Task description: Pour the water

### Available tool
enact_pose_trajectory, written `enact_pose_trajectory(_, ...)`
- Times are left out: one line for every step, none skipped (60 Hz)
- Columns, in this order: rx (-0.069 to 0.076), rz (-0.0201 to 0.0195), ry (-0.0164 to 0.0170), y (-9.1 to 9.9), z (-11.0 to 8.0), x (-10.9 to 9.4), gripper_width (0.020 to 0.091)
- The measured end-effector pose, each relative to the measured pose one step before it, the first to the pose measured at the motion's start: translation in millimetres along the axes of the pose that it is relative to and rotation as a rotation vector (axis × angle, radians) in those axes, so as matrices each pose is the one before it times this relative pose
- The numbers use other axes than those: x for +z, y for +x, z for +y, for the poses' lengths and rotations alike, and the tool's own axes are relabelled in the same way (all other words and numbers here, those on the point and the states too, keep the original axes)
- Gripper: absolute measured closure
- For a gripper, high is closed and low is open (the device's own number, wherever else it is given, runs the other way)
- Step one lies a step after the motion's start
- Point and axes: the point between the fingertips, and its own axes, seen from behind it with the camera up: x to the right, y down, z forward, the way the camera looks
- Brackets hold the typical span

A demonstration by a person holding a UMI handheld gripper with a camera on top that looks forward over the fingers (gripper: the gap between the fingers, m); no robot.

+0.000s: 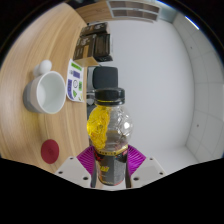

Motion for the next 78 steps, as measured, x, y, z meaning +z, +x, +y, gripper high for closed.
enact_pose_trajectory(0.0617,-0.01609,0.00501,1.29,1.81,-1.19,0.0711)
enact_pose_trajectory(0.0636,-0.01477,0.00228,2.16,2.34,-1.16,0.0712)
enact_pose_trajectory(0.0649,-0.01224,0.00177,2.81,2.23,-1.38,0.0713)
enact_pose_trajectory(0.0609,-0.00725,0.00617,3.78,1.80,-3.50,0.0712)
enact_pose_trajectory(0.0671,-0.01723,0.00737,1.35,1.92,-1.88,0.0712)
enact_pose_trajectory(0.0655,-0.01690,0.00880,2.15,0.44,-1.68,0.0712)
enact_pose_trajectory(0.0662,-0.01321,0.00773,3.42,0.37,-1.92,0.0711)
enact_pose_trajectory(0.0675,-0.00838,0.00943,4.21,-0.63,-1.43,0.0712)
enact_pose_trajectory(0.0627,-0.00139,0.01260,3.08,-3.05,-3.04,0.0714)
enact_pose_trajectory(0.0633,-0.00944,0.01432,3.49,-1.80,-1.51,0.0713)
enact_pose_trajectory(0.0534,-0.01567,0.01157,2.58,0.58,0.99,0.0713)
enact_pose_trajectory(0.0537,-0.01360,0.00144,2.03,1.94,-0.12,0.0713)
enact_pose_trajectory(0.0518,-0.01180,-0.00301,2.18,2.73,0.14,0.0713)
enact_pose_trajectory(0.0522,-0.01102,-0.00335,2.13,2.04,0.47,0.0713)
enact_pose_trajectory(0.0535,-0.01210,-0.00114,1.64,1.51,0.35,0.0713)
enact_pose_trajectory(0.0530,-0.01538,-0.00025,0.53,1.64,0.85,0.0714)
enact_pose_trajectory(0.0496,-0.01843,-0.00263,0.18,2.55,2.43,0.0713)
enact_pose_trajectory(0.0456,-0.01514,-0.00244,0.20,2.49,1.56,0.0714)
enact_pose_trajectory(0.0424,-0.01442,-0.00171,0.24,2.32,1.35,0.0714)
enact_pose_trajectory(0.0414,-0.01459,-0.00003,0.18,2.27,2.03,0.0714)
enact_pose_trajectory(0.0411,-0.00144,0.00654,-0.15,3.73,-5.04,0.0714)
enact_pose_trajectory(0.0400,-0.00997,-0.00158,-2.73,4.26,5.33,0.0713)
enact_pose_trajectory(0.0365,-0.00902,-0.00195,1.02,3.82,2.62,0.0713)
enact_pose_trajectory(0.0326,-0.00909,-0.00368,0.77,4.41,2.87,0.0714)
enact_pose_trajectory(0.0294,-0.00918,-0.00373,0.06,4.74,2.77,0.0714)
enact_pose_trajectory(0.0267,-0.00916,-0.00191,0.02,4.36,2.92,0.0715)
enact_pose_trajectory(0.0231,-0.00936,-0.00021,-0.30,3.93,2.65,0.0715)
enact_pose_trajectory(0.0193,-0.01005,0.00026,0.08,4.10,2.36,0.0715)
enact_pose_trajectory(0.0167,-0.00943,0.00026,-0.03,4.39,2.57,0.0715)
enact_pose_trajectory(0.0154,-0.00914,-0.00081,-0.14,4.48,2.58,0.0715)
enact_pose_trajectory(0.0179,-0.00847,-0.00194,-0.65,5.14,1.81,0.0715)
enact_pose_trajectory(0.0113,-0.00987,-0.00436,-0.67,4.31,3.73,0.0714)
enact_pose_trajectory(0.0149,-0.00527,-0.00133,-0.82,6.60,1.23,0.0714)
enact_pose_trajectory(0.0116,-0.00817,-0.00247,-0.81,4.66,2.98,0.0714)
enact_pose_trajectory(0.0098,-0.00737,-0.00082,-0.83,4.34,2.96,0.0714)
enact_pose_trajectory(0.0072,-0.00705,-0.00162,-0.52,4.01,2.89,0.0714)
enact_pose_trajectory(0.0044,-0.00581,-0.00294,-0.31,4.52,2.86,0.0714)
enact_pose_trajectory(0.0036,-0.00512,-0.00450,-0.15,4.66,2.64,0.0714)
enact_pose_trajectory(0.0032,-0.00409,-0.00459,-0.39,4.46,2.41,0.0714)
enact_pose_trajectory(0.0030,-0.00319,-0.00382,0.04,4.13,2.29,0.0714)
enact_pose_trajectory(0.0022,-0.00434,-0.00336,-0.26,4.05,2.23,0.0713)
enact_pose_trajectory(0.0021,-0.00496,-0.00374,-0.75,4.27,2.39,0.0713)
enact_pose_trajectory(0.0040,-0.00523,-0.00424,0.39,3.66,0.97,0.0712)
enact_pose_trajectory(0.0029,-0.00353,-0.00393,-1.28,4.79,2.23,0.0712)
enact_pose_trajectory(0.0011,-0.00276,-0.00480,-0.46,3.85,2.11,0.0712)
enact_pose_trajectory(0.0005,-0.00142,-0.00507,-0.04,4.24,2.05,0.0713)
enact_pose_trajectory(0.0007,-0.00061,-0.00515,-0.04,4.51,1.61,0.0713)
enact_pose_trajectory(0.0018,-0.00062,-0.00559,0.16,4.70,1.56,0.0713)
enact_pose_trajectory(0.0020,-0.00151,-0.00615,-0.10,5.07,1.54,0.0713)
enact_pose_trajectory(0.0049,-0.00630,-0.00141,0.83,1.12,-0.78,0.0706)
enact_pose_trajectory(-0.0027,-0.00408,0.03354,0.18,-3.79,-1.04,0.0705)
enact_pose_trajectory(-0.0065,0.00448,0.00913,0.48,2.52,0.50,0.0706)
enact_pose_trajectory(0.0018,-0.00341,-0.00194,-1.11,1.28,-1.00,0.0704)
enact_pose_trajectory(-0.0019,-0.00310,0.01148,-0.41,-1.42,-0.88,0.0702)
enact_pose_trajectory(-0.0065,0.00184,0.00329,0.66,0.63,-0.89,0.0701)
enact_pose_trajectory(-0.0032,-0.00076,0.00383,-0.39,0.09,-0.61,0.0683)
enact_pose_trajectory(-0.0019,-0.00030,0.00302,0.05,0.07,-0.45,0.0670)
enact_pose_trajectory(-0.0022,0.00184,0.00264,0.53,-0.13,-0.04,0.0651)
enact_pose_trajectory(0.0011,0.00377,-0.00062,0.26,-0.36,-1.96,0.0638)
enact_pose_trajectory(0.0031,0.00091,-0.00145,0.70,0.24,1.12,0.0623)
enact_pose_trajectory(0.0042,0.00094,-0.00260,0.31,0.25,0.74,0.0607)
enact_pose_trajectory(0.0047,-0.00009,-0.00592,0.08,0.76,0.30,0.0596)
enact_pose_trajectory(0.0054,-0.00124,-0.00706,0.02,0.76,0.27,0.0583)
enact_pose_trajectory(0.0048,-0.00060,-0.00715,-0.24,0.63,-0.15,0.0570)
enact_pose_trajectory(0.0054,0.00008,-0.01136,-0.22,1.53,-0.35,0.0554)
enact_pose_trajectory(0.0064,0.00212,-0.01555,0.32,1.96,-0.80,0.0528)
enact_pose_trajectory(0.0048,0.00695,-0.00783,-0.99,1.51,-3.25,0.0485)
enact_pose_trajectory(0.0061,0.00503,-0.01140,0.63,0.86,-1.39,0.0433)
enact_pose_trajectory(0.0051,0.00543,-0.01161,0.49,1.21,-1.95,0.0372)
enact_pose_trajectory(0.0043,0.00879,-0.01265,1.09,1.30,-2.50,0.0309)
enact_pose_trajectory(0.0052,0.01287,-0.01156,1.75,0.90,-2.96,0.0251)
enact_pose_trajectory(0.0047,0.01481,-0.00774,2.23,0.00,-3.38,0.0235)
enact_pose_trajectory(0.0016,0.01295,-0.00409,1.07,-0.56,-3.98,0.0253)
enact_pose_trajectory(-0.0012,0.01090,-0.00220,0.99,-0.96,-4.47,0.0262)
enact_pose_trajectory(-0.0024,0.00537,-0.00236,3.49,-0.57,-3.91,0.0257)
enact_pose_trajectory(-0.0027,0.00906,0.00034,-0.17,-1.58,-6.01,0.0248)
enact_pose_trajectory(-0.0040,0.00584,0.00007,0.18,-0.76,-6.46,0.0243)
enact_pose_trajectory(-0.0038,0.00810,0.00116,-0.31,-1.67,-6.62,0.0245)
